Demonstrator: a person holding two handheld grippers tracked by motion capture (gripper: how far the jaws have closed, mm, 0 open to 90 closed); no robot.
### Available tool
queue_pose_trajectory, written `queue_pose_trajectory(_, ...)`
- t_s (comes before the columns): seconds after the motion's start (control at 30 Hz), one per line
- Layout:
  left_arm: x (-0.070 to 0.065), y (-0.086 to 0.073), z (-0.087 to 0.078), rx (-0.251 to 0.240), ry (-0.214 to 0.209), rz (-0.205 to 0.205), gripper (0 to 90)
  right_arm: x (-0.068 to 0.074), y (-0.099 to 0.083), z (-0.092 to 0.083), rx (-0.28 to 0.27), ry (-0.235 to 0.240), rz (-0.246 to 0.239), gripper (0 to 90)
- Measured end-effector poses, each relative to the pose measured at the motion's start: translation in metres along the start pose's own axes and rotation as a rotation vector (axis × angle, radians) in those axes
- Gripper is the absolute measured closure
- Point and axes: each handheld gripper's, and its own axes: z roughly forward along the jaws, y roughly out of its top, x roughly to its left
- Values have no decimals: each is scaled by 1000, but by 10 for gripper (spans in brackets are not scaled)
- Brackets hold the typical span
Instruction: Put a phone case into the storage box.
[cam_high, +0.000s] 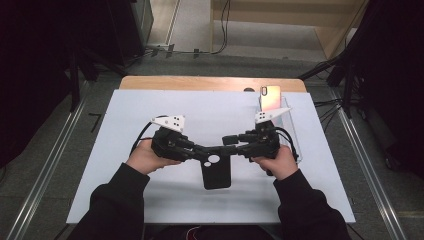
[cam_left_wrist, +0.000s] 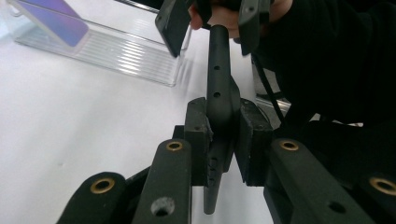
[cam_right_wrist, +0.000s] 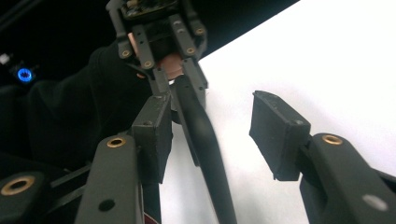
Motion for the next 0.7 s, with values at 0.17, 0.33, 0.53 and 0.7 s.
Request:
queue_pose_trajectory(0.17, 0, 2, -7, 5, 34, -51, 772, 1, -1, -10, -17, -68, -4, 368)
queue_pose_trajectory(0.33, 1, 4, -15, -5, 74, -102, 772, 3, -4, -14, -12, -134, -16, 305)
queue_pose_trajectory(0.53, 1, 6, -20, 1, 132, -148, 772, 4, -9, -13, 16, -209, -15, 244)
queue_pose_trajectory(0.7, 2, 8, -20, 8, 178, -188, 772, 6, -16, -8, 14, -300, -61, 115)
